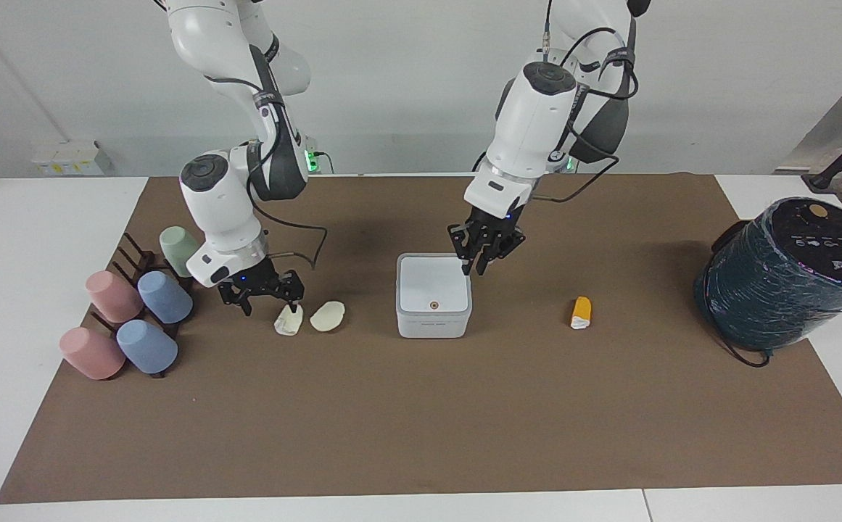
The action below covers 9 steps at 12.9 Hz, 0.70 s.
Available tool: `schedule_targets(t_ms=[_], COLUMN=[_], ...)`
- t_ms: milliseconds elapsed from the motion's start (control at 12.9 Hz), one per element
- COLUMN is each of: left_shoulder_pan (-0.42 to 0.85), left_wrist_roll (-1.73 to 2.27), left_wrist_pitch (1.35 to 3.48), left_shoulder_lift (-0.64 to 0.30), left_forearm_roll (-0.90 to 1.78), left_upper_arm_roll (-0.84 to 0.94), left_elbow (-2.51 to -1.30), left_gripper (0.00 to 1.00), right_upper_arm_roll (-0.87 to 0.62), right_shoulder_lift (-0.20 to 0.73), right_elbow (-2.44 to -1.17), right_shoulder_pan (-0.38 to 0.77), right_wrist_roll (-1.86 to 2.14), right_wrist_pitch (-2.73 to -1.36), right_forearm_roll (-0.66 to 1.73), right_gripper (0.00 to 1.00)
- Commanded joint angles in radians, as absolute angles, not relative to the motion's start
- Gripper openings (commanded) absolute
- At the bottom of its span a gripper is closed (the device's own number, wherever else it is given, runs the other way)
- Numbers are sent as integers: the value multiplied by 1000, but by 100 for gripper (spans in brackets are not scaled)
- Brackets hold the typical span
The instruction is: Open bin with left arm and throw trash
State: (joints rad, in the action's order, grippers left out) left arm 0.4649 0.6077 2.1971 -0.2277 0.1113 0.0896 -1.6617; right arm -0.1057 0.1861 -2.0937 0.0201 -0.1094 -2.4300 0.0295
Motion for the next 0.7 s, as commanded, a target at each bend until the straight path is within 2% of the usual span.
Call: schedule_targets(t_ms=[0, 78, 233, 389, 467, 544, 622], left_shoulder_pan=[497, 508, 535, 554, 557, 561, 569], left_wrist_roll=[615, 620, 650, 650, 650, 650, 650], left_wrist_pitch=[2238, 2247, 2296, 2299, 2299, 2298, 2298], left_shoulder_lift=[-248, -262, -302, -316, -319, -324, -324], left_forearm_roll=[144, 144, 143, 143, 143, 143, 143], left_upper_arm_roll=[75, 74, 74, 74, 74, 74, 74], left_elbow=[-1658, -1658, -1660, -1664, -1664, -1666, -1677], left_gripper=[28, 28, 27, 16, 13, 8, 4], right_upper_arm_roll=[-107, -107, -107, -107, -107, -109, -107], right_shoulder_lift=[175, 182, 187, 187, 186, 184, 186], right_elbow=[-2132, -2138, -2160, -2210, -2227, -2230, -2230], right_shoulder_pan=[20, 20, 20, 20, 20, 21, 38], right_wrist_roll=[-123, -123, -117, -114, -110, -118, -123], right_wrist_pitch=[-2505, -2529, -2548, -2618, -2650, -2655, -2660], right_forearm_roll=[34, 34, 32, 32, 32, 32, 32], right_gripper=[94, 86, 81, 77, 68, 48, 17])
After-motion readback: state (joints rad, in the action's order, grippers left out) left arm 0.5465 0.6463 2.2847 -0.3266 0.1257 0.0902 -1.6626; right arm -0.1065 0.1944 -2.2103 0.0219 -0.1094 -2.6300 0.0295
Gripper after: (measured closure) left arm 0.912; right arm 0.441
